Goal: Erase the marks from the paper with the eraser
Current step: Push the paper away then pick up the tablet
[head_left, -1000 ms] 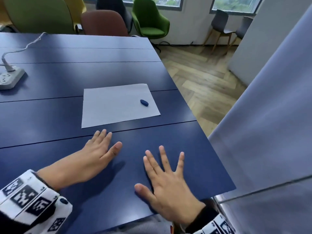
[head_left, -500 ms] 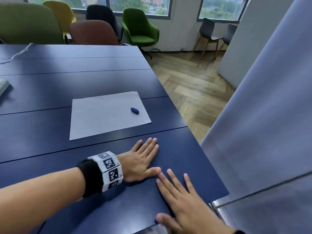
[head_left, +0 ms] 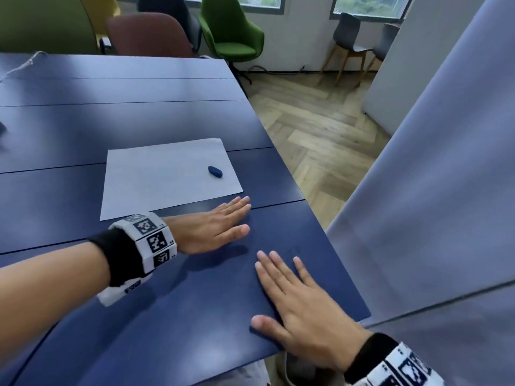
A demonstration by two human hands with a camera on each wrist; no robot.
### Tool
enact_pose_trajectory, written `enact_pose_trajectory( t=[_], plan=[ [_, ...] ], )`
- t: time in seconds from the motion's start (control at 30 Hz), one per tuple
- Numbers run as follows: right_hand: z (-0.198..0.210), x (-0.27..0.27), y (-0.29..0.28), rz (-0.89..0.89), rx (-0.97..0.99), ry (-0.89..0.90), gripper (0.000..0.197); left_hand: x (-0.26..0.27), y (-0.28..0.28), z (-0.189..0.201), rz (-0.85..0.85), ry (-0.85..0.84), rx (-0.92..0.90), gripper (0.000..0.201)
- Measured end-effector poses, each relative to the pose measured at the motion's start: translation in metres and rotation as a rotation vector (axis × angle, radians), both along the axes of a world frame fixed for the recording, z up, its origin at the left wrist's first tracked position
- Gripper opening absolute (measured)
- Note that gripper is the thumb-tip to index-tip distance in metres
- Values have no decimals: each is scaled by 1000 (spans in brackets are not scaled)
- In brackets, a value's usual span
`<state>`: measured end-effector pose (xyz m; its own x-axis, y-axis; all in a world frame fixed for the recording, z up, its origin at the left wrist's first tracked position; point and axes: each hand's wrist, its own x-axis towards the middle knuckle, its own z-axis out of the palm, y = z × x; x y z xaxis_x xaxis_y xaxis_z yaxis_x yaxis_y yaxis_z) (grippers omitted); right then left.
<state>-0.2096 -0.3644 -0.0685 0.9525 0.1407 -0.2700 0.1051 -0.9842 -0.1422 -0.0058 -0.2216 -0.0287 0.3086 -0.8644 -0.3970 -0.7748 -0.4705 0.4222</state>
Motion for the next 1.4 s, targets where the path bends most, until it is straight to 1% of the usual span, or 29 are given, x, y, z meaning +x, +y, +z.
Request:
enact_pose_trajectory(
  t=[0.07, 0.13, 0.23, 0.3, 0.33, 0.37, 0.4, 0.43, 0.5, 0.57, 0.6, 0.67, 0.73, 0.77, 0.8, 0.83, 0.87, 0.9, 0.93, 0.97, 1.0, 1.03, 1.07, 1.1, 1.17, 1.23, 1.27, 1.3, 1.4],
  plan=[
    [-13, -5, 27, 122, -36, 8, 85, 2, 3, -7, -1, 7, -10, 116],
    [-23, -4, 33, 158, -63, 30, 85, 3, 4, -14, -15, -14, 18, 125],
    [-12, 4, -1, 19, -82, 5, 85, 2, 1, -20, -2, -81, 88, 127],
    [-3, 8, -26, -90, -27, 0, 91, 2, -1, -21, 30, -101, 123, 114],
    [-2, 10, -31, -115, -25, -1, 94, 2, -3, -21, 46, -98, 128, 108],
    [-1, 12, -28, -111, -30, 1, 96, 2, -4, -21, 54, -90, 124, 108],
    [2, 17, -18, -89, -26, -10, 97, 2, -6, -21, 54, -83, 113, 113],
    [5, 22, -3, -59, 0, -24, 99, 4, -8, -22, 53, -79, 102, 122],
    [2, 29, 27, 16, 50, -33, 100, 6, -12, -23, 44, -65, 103, 136],
    [-4, 32, 44, 61, 60, -2, 101, 8, -13, -24, 38, -67, 116, 140],
    [-5, 32, 44, 51, 55, 4, 101, 8, -12, -25, 45, -82, 129, 141],
    [-7, 28, 27, -35, 20, 21, 101, 9, -7, -31, 67, -148, 162, 141],
    [-2, 24, 7, -156, -32, 37, 101, 3, -4, -39, 54, -216, 183, 138],
    [-3, 22, -2, -206, -54, 36, 101, -3, -8, -41, 25, -228, 181, 132],
    [-4, 20, -5, -233, -87, 0, 101, -13, -14, -43, -6, -222, 167, 121],
    [-4, 17, -4, -249, -132, -27, 99, -24, -22, -42, -30, -191, 155, 106],
    [-8, 13, 0, -280, -142, -6, 94, -35, -32, -38, -43, -120, 139, 89],
    [-15, 8, 4, -291, -138, -27, 89, -41, -41, -33, -19, -9, 109, 75],
    [-22, 3, 9, -283, -126, -62, 86, -42, -51, -25, 33, 134, 75, 67],
    [-27, -1, 17, -254, -107, -73, 85, -38, -57, -18, 105, 286, 37, 67],
    [-31, -4, 26, -214, -77, -84, 85, -31, -58, -12, 172, 402, -15, 76],
    [-29, -4, 36, -173, -52, -82, 86, -24, -57, -6, 246, 458, -86, 89],
    [-31, -1, 49, -129, -33, -84, 88, -17, -55, -1, 313, 483, -137, 95],
    [-28, 3, 63, -84, -32, -72, 90, -13, -51, 6, 349, 483, -159, 90],
    [-16, 10, 87, 6, -1, -56, 92, -7, -45, 16, 389, 437, -142, 67],
    [-13, 23, 90, 65, 91, -38, 96, -3, -37, 26, 394, 317, -92, 62],
    [-9, 28, 80, 32, 111, 19, 98, -1, -32, 30, 373, 256, -69, 63],
    [-6, 30, 65, -15, 89, 37, 98, 1, -27, 31, 353, 214, -48, 64],
    [1, 36, 18, -192, -51, 95, 104, 5, -11, 26, 326, 154, -21, 66]
  ],
)
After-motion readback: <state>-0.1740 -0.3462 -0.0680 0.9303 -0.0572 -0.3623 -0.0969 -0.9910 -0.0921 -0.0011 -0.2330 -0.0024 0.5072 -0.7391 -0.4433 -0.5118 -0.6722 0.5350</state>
